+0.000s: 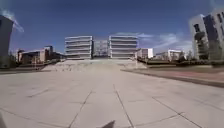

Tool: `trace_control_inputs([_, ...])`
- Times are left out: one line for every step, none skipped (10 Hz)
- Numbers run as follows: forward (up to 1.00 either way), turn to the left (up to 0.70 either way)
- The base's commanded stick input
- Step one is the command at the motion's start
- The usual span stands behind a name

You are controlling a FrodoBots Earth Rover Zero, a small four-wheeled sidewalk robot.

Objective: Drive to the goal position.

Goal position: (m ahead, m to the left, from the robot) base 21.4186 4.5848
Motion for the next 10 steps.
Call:
trace_control_inputs([0.55,-0.01])
trace_control_inputs([0.55,-0.01])
trace_control_inputs([0.55,-0.01])
trace_control_inputs([0.55,-0.01])
trace_control_inputs([0.55,-0.01])
trace_control_inputs([0.55,-0.01])
trace_control_inputs([0.55,-0.01])
trace_control_inputs([0.55,-0.01])
trace_control_inputs([0.55,-0.01])
trace_control_inputs([0.55,-0.01])
